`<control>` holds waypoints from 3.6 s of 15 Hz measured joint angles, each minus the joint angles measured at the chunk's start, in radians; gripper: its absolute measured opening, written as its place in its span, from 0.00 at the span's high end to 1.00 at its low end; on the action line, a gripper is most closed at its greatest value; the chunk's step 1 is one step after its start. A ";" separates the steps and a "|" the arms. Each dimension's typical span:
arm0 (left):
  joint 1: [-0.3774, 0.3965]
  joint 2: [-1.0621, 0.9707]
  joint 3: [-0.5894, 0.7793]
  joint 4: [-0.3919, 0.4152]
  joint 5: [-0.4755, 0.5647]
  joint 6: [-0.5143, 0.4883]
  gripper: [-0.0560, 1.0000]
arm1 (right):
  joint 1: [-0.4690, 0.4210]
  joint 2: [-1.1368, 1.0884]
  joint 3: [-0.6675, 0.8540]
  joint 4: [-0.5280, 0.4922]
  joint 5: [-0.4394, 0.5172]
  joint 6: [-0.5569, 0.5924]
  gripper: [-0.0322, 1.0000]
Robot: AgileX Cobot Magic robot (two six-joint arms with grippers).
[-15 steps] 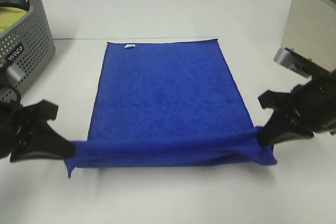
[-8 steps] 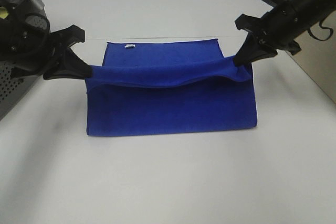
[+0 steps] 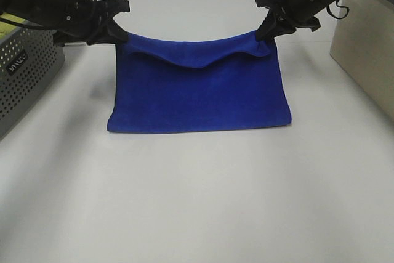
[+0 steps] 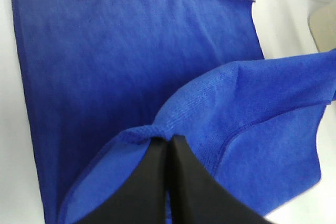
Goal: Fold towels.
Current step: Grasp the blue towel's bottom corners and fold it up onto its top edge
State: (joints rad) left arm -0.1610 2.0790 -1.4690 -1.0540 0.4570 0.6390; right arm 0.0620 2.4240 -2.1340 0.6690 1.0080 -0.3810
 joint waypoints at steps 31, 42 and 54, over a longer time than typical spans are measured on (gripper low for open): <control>0.000 0.219 -0.298 0.638 0.399 -0.639 0.34 | -0.024 0.107 -0.156 -0.213 0.201 0.243 0.25; -0.015 0.225 -0.157 0.497 0.328 -0.607 0.34 | -0.023 0.008 0.226 -0.164 0.209 0.172 0.27; -0.049 0.257 -0.160 0.536 0.415 -0.584 0.93 | 0.000 0.030 0.226 -0.155 0.200 0.191 0.95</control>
State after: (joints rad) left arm -0.2100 2.3360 -1.6290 -0.5180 0.8720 0.0550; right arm 0.0620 2.4540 -1.9080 0.5140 1.2080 -0.1900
